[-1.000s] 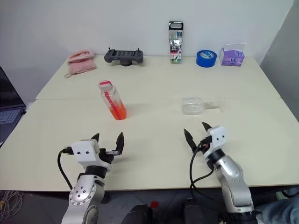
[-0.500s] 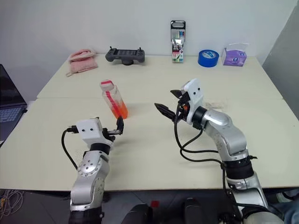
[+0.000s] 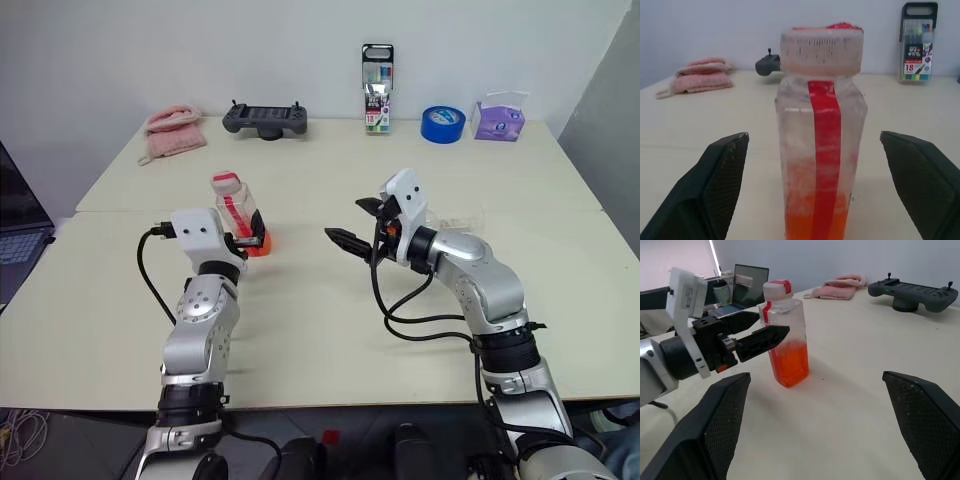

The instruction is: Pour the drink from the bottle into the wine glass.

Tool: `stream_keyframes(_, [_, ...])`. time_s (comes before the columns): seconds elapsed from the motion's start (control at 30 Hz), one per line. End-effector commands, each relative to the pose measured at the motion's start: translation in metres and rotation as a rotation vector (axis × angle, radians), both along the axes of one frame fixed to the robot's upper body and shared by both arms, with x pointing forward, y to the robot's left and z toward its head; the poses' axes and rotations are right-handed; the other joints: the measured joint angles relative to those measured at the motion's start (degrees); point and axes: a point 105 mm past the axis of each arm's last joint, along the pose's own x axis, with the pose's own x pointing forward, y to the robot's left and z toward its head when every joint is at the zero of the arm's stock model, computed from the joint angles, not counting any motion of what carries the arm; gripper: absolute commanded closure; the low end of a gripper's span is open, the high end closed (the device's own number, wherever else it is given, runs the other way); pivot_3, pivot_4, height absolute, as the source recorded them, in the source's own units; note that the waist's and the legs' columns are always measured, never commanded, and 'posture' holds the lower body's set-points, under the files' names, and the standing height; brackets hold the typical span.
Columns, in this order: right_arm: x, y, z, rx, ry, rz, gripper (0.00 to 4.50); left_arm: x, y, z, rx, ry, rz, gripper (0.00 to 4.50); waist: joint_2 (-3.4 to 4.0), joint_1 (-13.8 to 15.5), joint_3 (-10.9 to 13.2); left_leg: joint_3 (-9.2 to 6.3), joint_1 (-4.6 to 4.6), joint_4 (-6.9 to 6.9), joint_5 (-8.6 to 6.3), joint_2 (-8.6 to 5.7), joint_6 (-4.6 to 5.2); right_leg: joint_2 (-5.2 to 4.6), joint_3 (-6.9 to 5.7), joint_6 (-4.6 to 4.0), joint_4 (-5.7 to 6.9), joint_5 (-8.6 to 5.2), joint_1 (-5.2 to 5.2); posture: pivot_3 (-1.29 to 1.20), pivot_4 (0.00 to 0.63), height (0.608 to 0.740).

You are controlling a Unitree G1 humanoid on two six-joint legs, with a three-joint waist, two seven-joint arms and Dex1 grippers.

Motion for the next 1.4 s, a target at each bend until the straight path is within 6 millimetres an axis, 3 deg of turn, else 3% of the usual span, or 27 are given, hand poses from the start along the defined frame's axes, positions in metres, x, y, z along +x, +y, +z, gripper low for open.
stream_keyframes(0.03, [-0.007,0.006,0.014,0.008,-0.057,0.032,0.0,0.006,0.003,0.017,0.027,-0.065,0.011,0.02,0.0,-0.01,0.0,0.0,0.0,0.0,0.0,0.0,0.0,0.0,0.0,0.0,0.0,0.0,0.0,0.0,0.15,0.74])
stream_keyframes(1.07, [-0.005,0.008,-0.001,-0.005,-0.009,0.004,0.0,0.033,-0.003,0.03,0.028,-0.112,-0.042,0.02,0.0,-0.03,0.0,-0.02,-0.08,-0.02,0.0,-0.02,-0.01,-0.03,0.0,0.02,-0.01,0.03,-0.11,0.0,0.15,0.74])
stream_keyframes(1.17, [-0.005,0.008,-0.001,-0.004,-0.01,0.002,0.0,0.032,-0.003,0.029,0.019,-0.111,-0.045,0.61,0.0,-0.03,0.0,-0.01,-0.08,-0.02,0.0,-0.02,-0.01,-0.03,0.01,0.02,-0.01,0.03,-0.11,0.0,0.15,0.74])
stream_keyframes(1.33, [-0.005,0.009,0.002,-0.003,-0.018,0.006,0.0,0.032,0.001,0.031,0.012,-0.119,-0.031,2.28,-0.01,-0.03,0.01,-0.01,-0.09,-0.02,0.0,-0.02,0.0,-0.03,0.01,0.03,-0.01,0.03,-0.11,0.0,0.15,0.74])
stream_keyframes(1.4, [-0.005,0.008,0.004,-0.008,-0.029,0.008,0.0,0.031,0.003,0.032,0.013,-0.122,-0.029,2.36,-0.01,-0.03,0.01,-0.01,-0.09,-0.02,0.0,-0.02,-0.01,-0.03,0.01,0.03,-0.01,0.03,-0.12,0.0,0.15,0.74])
